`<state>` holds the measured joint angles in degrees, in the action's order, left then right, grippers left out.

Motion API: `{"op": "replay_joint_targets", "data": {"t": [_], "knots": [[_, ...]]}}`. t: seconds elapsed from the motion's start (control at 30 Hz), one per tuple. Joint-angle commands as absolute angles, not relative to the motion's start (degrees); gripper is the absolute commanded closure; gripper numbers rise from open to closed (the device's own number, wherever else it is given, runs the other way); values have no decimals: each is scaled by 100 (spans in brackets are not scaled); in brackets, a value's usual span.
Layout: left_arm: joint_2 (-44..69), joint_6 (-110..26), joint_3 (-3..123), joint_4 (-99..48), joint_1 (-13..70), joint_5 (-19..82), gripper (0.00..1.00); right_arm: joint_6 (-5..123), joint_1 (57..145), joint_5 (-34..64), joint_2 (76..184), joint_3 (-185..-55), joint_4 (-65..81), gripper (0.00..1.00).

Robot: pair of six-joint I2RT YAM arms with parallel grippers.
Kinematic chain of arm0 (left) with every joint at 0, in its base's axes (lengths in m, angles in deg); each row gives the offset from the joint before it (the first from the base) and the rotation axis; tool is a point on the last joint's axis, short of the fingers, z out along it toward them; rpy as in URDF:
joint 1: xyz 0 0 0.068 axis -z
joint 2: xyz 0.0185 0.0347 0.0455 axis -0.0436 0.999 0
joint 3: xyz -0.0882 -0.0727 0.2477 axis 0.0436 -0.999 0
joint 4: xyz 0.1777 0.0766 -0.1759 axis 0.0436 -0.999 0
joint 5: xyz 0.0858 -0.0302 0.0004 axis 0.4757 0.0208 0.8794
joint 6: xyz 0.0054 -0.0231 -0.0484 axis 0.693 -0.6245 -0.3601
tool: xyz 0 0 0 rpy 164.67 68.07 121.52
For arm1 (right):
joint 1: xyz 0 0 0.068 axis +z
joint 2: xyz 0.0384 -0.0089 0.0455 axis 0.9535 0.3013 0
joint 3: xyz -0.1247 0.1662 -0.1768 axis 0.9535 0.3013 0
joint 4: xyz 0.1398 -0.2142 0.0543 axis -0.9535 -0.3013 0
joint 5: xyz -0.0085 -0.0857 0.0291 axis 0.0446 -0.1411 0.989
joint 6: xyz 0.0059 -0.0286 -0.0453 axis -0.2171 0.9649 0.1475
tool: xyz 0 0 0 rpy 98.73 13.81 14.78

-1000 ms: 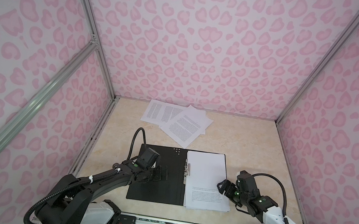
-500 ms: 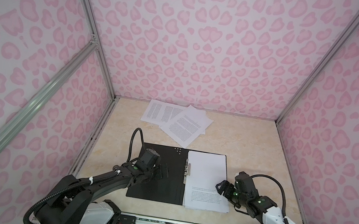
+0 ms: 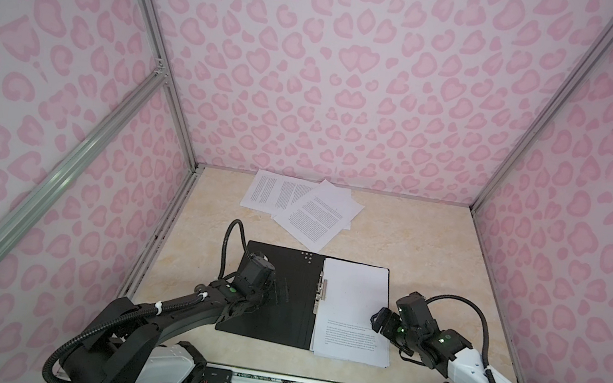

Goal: Put the files into the folder

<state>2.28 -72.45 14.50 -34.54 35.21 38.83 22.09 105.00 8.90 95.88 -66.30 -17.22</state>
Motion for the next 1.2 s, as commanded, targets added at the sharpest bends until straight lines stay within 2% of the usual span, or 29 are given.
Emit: {"op": "replay_joint_targets", "data": {"t": [0.0,0.77,1.17], "knots": [[380,-7480,1282,-4594,3529,3839,0,2140,10548,833,9609,-6539,-1758,12],[451,-7593,1164,-4517,3546,3875,0,2018,10710,989,9187,-6285,-1395,14],[-383,-7954,845,-4838,3607,4033,0,2376,10270,1529,10226,-6449,-262,13]]}}
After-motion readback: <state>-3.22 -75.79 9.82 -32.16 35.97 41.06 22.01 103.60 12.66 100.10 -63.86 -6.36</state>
